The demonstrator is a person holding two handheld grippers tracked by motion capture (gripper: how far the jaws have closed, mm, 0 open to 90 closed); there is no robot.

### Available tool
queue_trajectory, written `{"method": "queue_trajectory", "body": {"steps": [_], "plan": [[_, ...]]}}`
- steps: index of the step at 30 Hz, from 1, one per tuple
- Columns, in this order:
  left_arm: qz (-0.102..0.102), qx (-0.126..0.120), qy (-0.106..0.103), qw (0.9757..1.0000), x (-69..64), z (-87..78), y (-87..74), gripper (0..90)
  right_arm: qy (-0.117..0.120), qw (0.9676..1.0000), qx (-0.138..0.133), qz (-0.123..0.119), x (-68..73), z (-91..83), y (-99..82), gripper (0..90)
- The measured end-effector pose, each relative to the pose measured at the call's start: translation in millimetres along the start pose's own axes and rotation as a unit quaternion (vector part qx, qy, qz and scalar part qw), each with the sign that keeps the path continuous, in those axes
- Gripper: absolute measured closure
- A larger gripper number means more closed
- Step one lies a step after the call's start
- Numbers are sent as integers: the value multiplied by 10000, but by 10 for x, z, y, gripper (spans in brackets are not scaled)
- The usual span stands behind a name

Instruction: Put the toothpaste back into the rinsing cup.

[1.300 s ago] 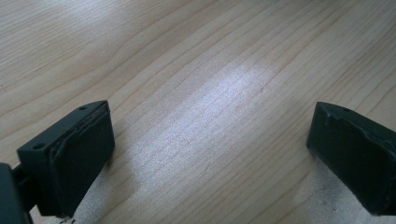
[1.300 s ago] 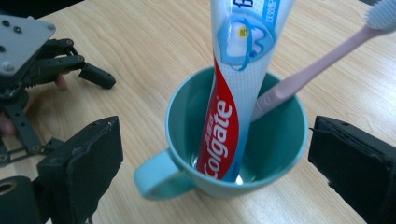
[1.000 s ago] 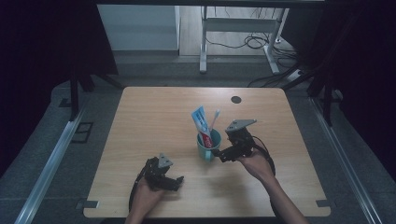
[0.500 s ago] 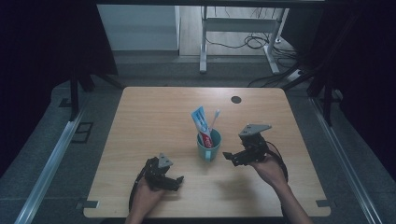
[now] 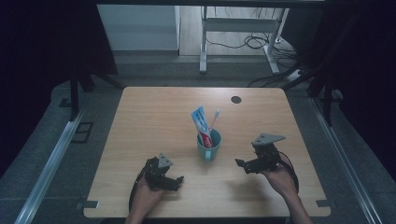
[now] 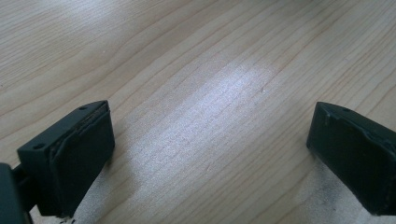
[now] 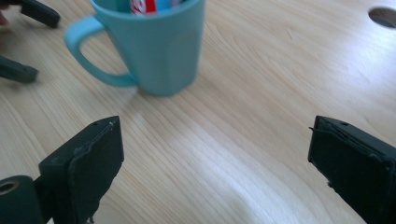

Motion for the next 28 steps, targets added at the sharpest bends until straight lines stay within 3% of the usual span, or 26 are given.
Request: {"method": "queue_trajectory", "body": {"steps": [13,20,24,28], "plan": [[-24,-12,1,10000,-3,2,1,10,-227,9994,-97,230,-86,14,-431,41],[-18,-13,-1,10000,-2,2,2,10,-229,9989,-172,376,-106,90,-605,48],[-13,-11,2,10000,-1,2,2,10,-331,9991,96,242,-108,150,-749,48],[-14,-11,2,10000,-1,2,2,10,-299,9989,16,357,-101,120,-746,46]]}}
Point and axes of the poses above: each handheld gripper's, and its own axes: z roughly forward along the jaws, y roughly out of its top, x roughly to its left, the point moved 9 cm from there along z, roughly forward along the jaws
